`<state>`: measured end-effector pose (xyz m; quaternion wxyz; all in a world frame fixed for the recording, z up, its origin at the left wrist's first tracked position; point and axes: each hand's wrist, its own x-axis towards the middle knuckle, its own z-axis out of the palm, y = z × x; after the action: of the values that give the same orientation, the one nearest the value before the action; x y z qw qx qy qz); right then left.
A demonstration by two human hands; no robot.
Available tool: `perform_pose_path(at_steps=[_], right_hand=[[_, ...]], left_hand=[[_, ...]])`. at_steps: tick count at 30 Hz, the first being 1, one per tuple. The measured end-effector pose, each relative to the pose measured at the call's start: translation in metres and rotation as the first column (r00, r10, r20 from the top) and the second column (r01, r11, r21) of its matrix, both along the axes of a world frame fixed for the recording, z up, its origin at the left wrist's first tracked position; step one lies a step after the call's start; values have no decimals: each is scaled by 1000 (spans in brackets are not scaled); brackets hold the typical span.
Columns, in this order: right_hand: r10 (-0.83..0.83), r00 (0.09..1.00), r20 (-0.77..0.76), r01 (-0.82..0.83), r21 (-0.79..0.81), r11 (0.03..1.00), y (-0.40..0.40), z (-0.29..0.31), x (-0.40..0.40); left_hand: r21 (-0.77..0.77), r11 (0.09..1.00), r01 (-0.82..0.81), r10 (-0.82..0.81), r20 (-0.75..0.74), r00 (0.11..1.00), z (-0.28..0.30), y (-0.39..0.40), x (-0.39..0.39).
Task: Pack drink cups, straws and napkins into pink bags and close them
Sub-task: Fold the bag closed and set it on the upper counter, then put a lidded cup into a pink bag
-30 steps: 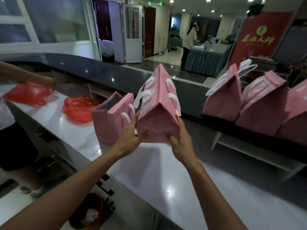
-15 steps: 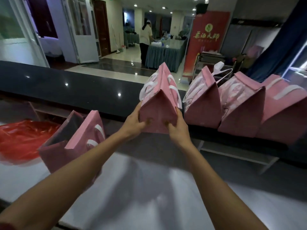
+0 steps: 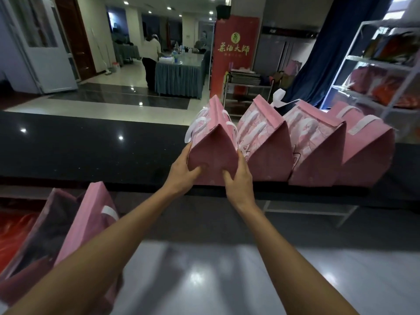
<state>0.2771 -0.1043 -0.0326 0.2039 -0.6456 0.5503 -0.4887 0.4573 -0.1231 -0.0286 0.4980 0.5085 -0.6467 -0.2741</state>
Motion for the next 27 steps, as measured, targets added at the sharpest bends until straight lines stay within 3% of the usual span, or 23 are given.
perform_pose_path(at_steps=[8, 13, 17, 21, 27], right_hand=[[-74, 975, -211, 54, -100, 994, 15, -8, -2], [-25, 948, -319, 8, -53, 999, 33, -11, -27], [44, 906, -420, -22, 57, 998, 55, -14, -64], [139, 846, -515, -31, 214, 976, 85, -15, -116], [129, 775, -619, 50, 263, 963, 145, -17, -224]], left_hand=[[-7, 997, -82, 82, -4, 997, -5, -10, -5], [36, 988, -149, 144, 101, 984, -19, 10, -10], [-60, 978, -199, 206, 143, 968, -38, 47, -22], [-108, 974, -198, 224, 376, 899, -55, 84, -54], [-10, 1000, 29, -12, 743, 669, -42, 130, -168]])
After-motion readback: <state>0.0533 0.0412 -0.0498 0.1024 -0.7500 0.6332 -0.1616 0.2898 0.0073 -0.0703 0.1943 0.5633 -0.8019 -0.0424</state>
